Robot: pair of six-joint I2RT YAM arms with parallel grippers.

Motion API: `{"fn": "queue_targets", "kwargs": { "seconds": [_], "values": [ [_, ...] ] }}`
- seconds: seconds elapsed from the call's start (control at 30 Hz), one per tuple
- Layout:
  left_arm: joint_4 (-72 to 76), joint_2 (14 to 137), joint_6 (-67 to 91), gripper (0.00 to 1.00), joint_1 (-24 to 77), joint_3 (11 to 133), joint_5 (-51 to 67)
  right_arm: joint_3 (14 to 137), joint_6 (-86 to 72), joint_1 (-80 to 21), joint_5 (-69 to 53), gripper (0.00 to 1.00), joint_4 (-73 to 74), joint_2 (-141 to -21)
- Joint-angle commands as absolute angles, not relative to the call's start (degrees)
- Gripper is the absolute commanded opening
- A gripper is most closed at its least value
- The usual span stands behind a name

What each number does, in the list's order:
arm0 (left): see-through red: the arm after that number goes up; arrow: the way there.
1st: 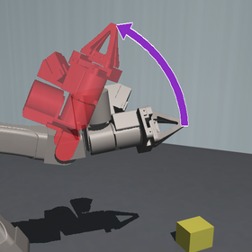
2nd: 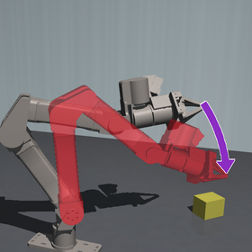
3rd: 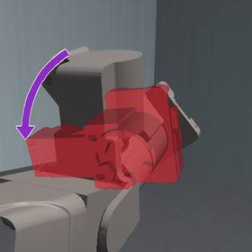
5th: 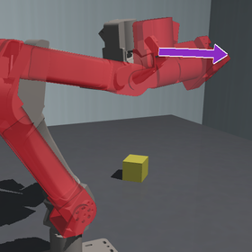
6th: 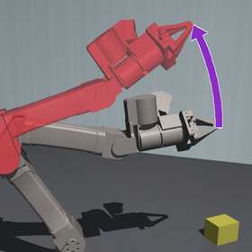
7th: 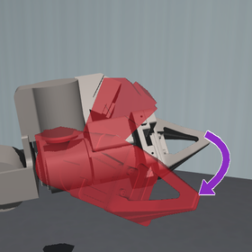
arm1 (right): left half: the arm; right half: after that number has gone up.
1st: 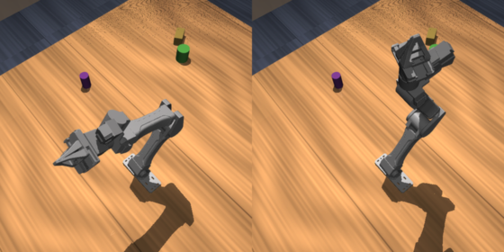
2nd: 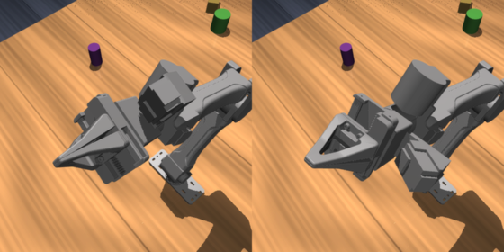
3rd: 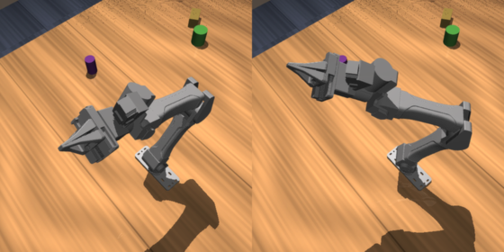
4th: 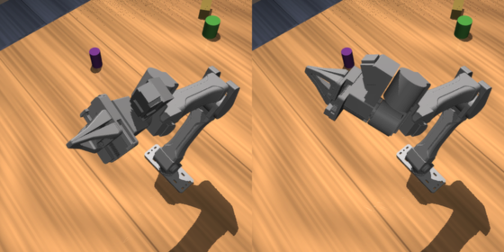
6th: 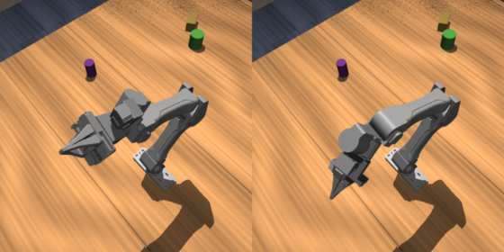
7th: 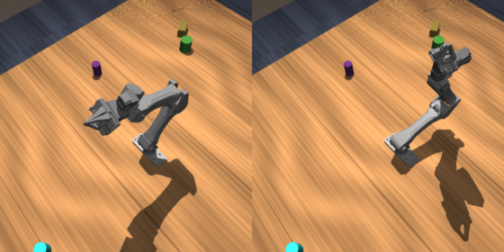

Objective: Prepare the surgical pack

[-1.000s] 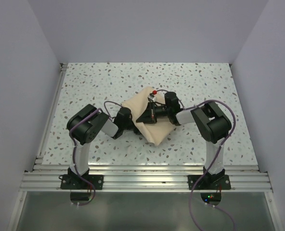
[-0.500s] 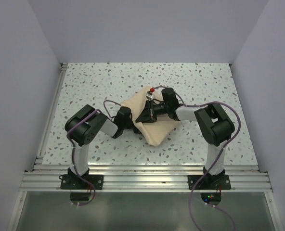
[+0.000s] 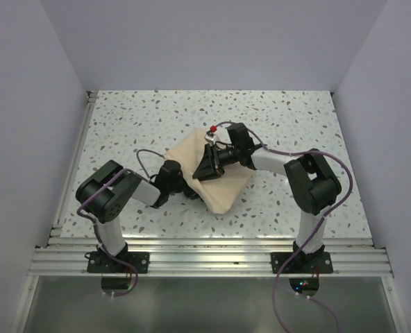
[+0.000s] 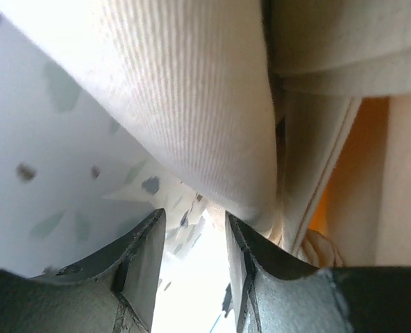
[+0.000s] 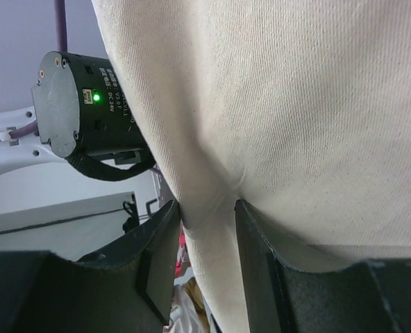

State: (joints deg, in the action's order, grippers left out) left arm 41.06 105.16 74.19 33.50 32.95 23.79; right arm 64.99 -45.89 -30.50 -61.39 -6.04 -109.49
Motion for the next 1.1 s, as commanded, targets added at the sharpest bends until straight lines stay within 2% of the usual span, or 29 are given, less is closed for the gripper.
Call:
{"fn": "queue_targets", "kwargs": {
  "seconds": [0.0, 0.23, 0.43, 0.67, 0.8, 1.07],
  "values": [
    [43.5, 99.3, 70.5, 0.45, 33.0, 31.6, 21.0, 66.1, -41.8, -30.2, -58.4, 0.43, 1.3, -108.5],
    [37.1, 94.0, 67.1, 0.5, 33.0, 29.4, 20.8, 67.1, -39.6, -29.4, -56.9, 0.5, 3.5, -108.7],
    [24.0, 84.6, 60.9, 0.65, 32.4, 28.2, 16.7, 67.9, -37.4, -29.0, -55.6, 0.56, 6.0, -108.5],
    [8.5, 74.7, 53.6, 0.69, 30.3, 29.3, 9.9, 67.9, -37.4, -28.9, -55.7, 0.56, 5.4, -109.0],
    [-5.1, 71.2, 48.7, 0.71, 30.3, 32.9, 0.7, 67.9, -37.1, -28.9, -55.7, 0.57, 5.4, -109.0],
    [-14.8, 62.1, 40.9, 0.75, 26.3, 39.0, -8.3, 69.9, -29.8, -28.9, -53.0, 0.63, 13.9, -106.9]
  ]
}}
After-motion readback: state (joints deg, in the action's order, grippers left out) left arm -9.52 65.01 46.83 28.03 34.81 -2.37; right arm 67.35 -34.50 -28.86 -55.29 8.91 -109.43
